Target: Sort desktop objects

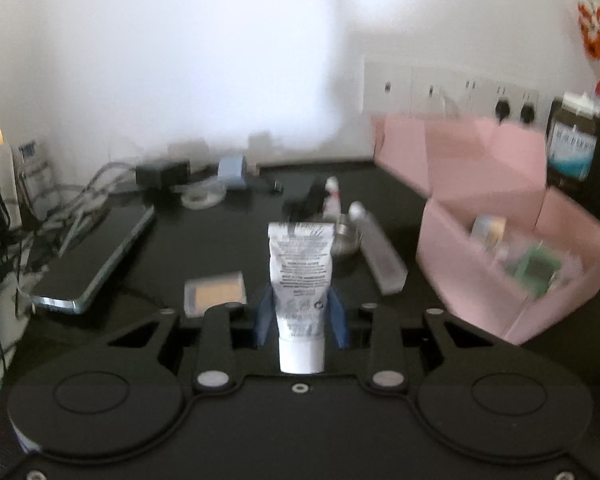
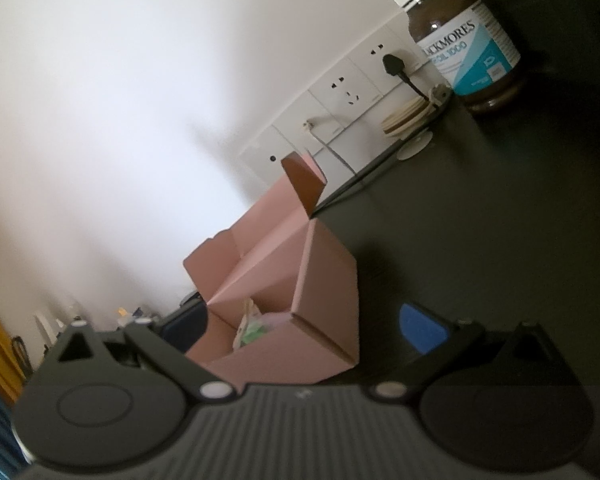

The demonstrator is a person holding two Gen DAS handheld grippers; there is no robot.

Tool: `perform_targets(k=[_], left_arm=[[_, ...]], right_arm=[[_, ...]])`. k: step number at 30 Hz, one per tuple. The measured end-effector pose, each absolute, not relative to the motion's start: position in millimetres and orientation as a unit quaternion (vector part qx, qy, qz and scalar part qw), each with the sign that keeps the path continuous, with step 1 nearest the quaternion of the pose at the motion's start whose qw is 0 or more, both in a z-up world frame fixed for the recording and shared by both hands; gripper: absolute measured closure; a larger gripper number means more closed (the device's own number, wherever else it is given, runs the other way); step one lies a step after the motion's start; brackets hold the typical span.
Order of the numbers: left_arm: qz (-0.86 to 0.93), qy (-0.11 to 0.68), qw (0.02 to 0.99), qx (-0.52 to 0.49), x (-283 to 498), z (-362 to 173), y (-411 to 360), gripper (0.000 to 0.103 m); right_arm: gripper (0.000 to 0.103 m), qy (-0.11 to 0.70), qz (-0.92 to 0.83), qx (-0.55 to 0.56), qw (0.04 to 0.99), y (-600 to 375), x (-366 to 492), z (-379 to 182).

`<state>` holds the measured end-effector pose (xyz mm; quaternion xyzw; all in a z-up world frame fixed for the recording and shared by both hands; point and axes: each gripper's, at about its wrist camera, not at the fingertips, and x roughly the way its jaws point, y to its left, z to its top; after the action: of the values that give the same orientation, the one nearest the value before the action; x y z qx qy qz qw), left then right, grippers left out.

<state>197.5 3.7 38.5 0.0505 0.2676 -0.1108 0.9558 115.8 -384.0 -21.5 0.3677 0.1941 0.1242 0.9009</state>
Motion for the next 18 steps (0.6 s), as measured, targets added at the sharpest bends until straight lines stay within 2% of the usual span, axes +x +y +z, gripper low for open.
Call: perform_targets(k=[2,3,4,12,14,15,16,18], left_arm=[[-0.121,0.253,0.959,0.052,195,51,-3,0.073],[-0.129,0.247,0.959,0.052,195,56,-8,0.082],[-0.137,0.242,0.959,0.052,194,62,-14,0.084],[-0.167,0.23,0.957,0.057,201,70,-50,0.085],[-0.162,0.23,0.958,0.054,205,68,-45,0.081],[-0.157,0.233,0.958,0.057,208,66,-41,0.07],[-0.153,0.238,0.957,0.059,212,64,-36,0.053],[-0.156,0.254,0.953,0.054,218,56,-24,0.042]], right_arm=[[0.001,0.195,0.125,0.367,0.901,-384,117,-21],[0.001,0.195,0.126,0.368,0.901,-384,117,-21],[0.001,0.194,0.126,0.368,0.9,-384,117,-21],[0.001,0.191,0.131,0.374,0.898,-386,116,-22],[0.001,0.191,0.132,0.374,0.898,-385,116,-22],[0.001,0.192,0.132,0.374,0.898,-385,116,-22],[0.001,0.193,0.133,0.373,0.898,-385,116,-22],[0.001,0.195,0.135,0.371,0.898,-384,117,-22]])
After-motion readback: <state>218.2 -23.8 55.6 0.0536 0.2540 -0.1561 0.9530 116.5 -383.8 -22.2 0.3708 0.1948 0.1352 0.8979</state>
